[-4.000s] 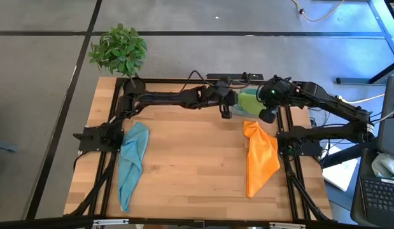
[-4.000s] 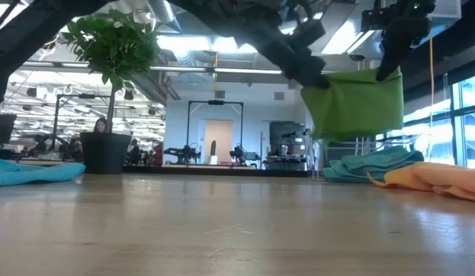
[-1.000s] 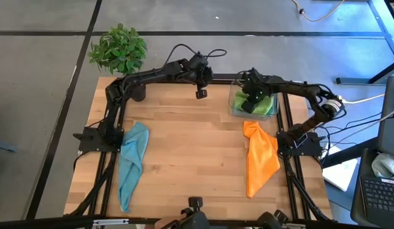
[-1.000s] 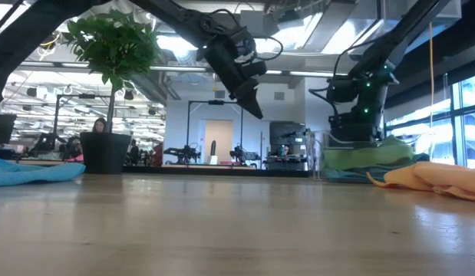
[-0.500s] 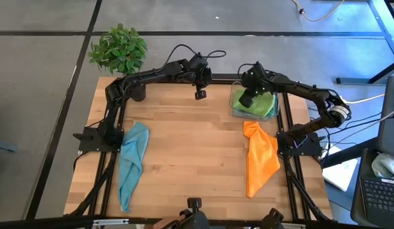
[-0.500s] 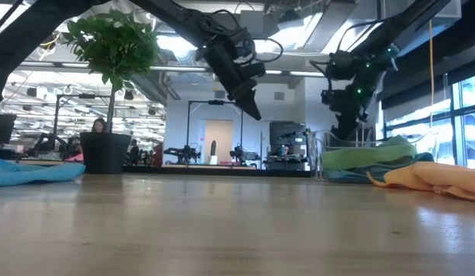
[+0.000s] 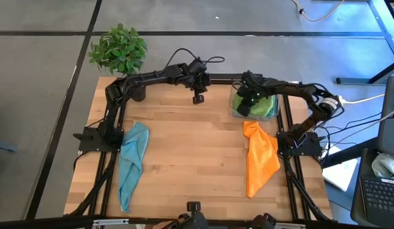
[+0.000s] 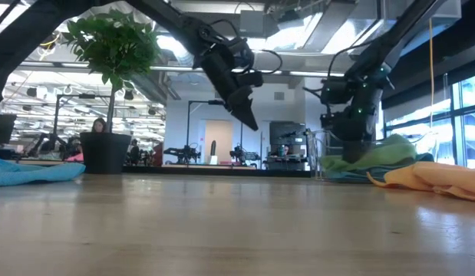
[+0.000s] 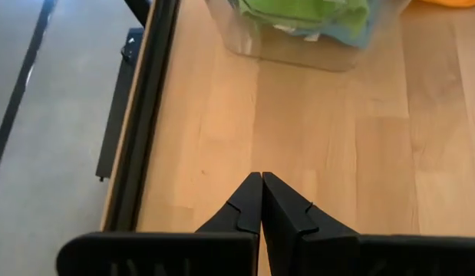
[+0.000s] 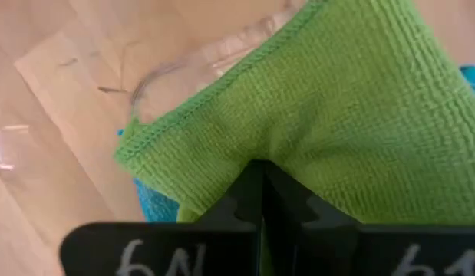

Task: Fold microfiber towels
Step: Put the folded green microfiber towel into the transparent bin

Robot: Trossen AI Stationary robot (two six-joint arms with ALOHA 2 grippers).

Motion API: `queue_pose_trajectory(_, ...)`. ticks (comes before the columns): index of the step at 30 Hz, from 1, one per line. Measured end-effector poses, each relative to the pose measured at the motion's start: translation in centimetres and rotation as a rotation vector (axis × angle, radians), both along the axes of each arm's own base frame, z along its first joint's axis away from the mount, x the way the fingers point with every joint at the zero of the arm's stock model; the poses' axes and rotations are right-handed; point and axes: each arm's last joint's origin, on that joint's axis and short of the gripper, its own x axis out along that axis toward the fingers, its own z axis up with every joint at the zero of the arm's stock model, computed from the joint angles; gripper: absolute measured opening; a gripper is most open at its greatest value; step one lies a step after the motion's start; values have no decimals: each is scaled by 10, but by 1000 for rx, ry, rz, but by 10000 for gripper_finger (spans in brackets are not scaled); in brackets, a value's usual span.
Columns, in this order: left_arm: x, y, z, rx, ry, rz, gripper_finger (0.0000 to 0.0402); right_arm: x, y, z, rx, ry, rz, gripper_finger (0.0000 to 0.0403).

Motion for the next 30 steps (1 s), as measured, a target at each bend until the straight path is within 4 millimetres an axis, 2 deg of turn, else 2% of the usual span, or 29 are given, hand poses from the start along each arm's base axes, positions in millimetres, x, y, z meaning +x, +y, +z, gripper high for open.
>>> queue_pose_trajectory(3,-2,-1,-7,-11,18,-1,3,6,-1,6,-17,-14,19,13)
queue_pose_trajectory(7,-5,-1,-15,-23,34,1,3,10,-2,35,-64,-59,25,13)
queue_pose_trajectory(11,-10,1,-23,-38,60,12,4,2,5,68,-82,1,-28,13)
queue_pose_trajectory(14,-13,1,-28,-46,72,16,4,-11,16,80,-36,110,-97,14)
queue_pose_trajectory(18,-13,0,-31,-63,61,1,4,-23,22,75,-14,221,-171,14)
queue_pose_trajectory(24,-10,-3,-29,-76,42,-23,4,-35,25,42,18,260,-199,14)
queue_pose_trajectory(27,-11,-5,-22,-66,28,-25,4,-42,28,30,29,292,-205,14)
queue_pose_trajectory(30,-14,-9,-9,-53,7,-29,4,-45,28,28,-16,333,-217,14)
